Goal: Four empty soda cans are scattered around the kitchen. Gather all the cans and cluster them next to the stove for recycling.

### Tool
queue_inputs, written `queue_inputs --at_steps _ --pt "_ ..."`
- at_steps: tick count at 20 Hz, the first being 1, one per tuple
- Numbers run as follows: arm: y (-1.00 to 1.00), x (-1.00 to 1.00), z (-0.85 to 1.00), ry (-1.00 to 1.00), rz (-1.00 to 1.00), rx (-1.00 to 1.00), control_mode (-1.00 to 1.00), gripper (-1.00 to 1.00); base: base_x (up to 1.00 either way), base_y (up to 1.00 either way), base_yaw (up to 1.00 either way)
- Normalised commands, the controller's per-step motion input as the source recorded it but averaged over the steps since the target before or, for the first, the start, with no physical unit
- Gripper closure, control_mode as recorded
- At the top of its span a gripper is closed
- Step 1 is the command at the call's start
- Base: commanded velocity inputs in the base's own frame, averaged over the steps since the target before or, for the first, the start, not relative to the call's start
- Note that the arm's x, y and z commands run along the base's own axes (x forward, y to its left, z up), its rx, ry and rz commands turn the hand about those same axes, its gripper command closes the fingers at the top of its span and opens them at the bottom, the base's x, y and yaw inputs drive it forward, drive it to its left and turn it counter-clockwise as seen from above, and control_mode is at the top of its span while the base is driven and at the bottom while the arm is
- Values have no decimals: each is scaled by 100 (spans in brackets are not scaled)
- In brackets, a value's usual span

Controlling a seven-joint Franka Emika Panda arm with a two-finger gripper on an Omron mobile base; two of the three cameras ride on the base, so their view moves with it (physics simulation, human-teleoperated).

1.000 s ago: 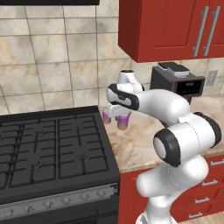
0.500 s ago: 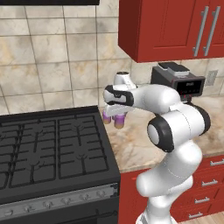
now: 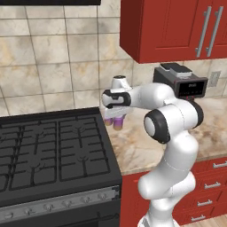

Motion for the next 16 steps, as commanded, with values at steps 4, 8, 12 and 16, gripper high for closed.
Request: queue_inputs --at_steps 4,8,12,16 --pt "5 34 -23 0 -3 -1 -100 100 0 0 0" --pt "5 31 -21 0 -3 -1 -100 100 0 0 0" --pt "6 31 -20 0 -3 -1 -100 100 0 0 0" --pt "7 31 -23 0 -3 -1 -100 100 0 0 0"
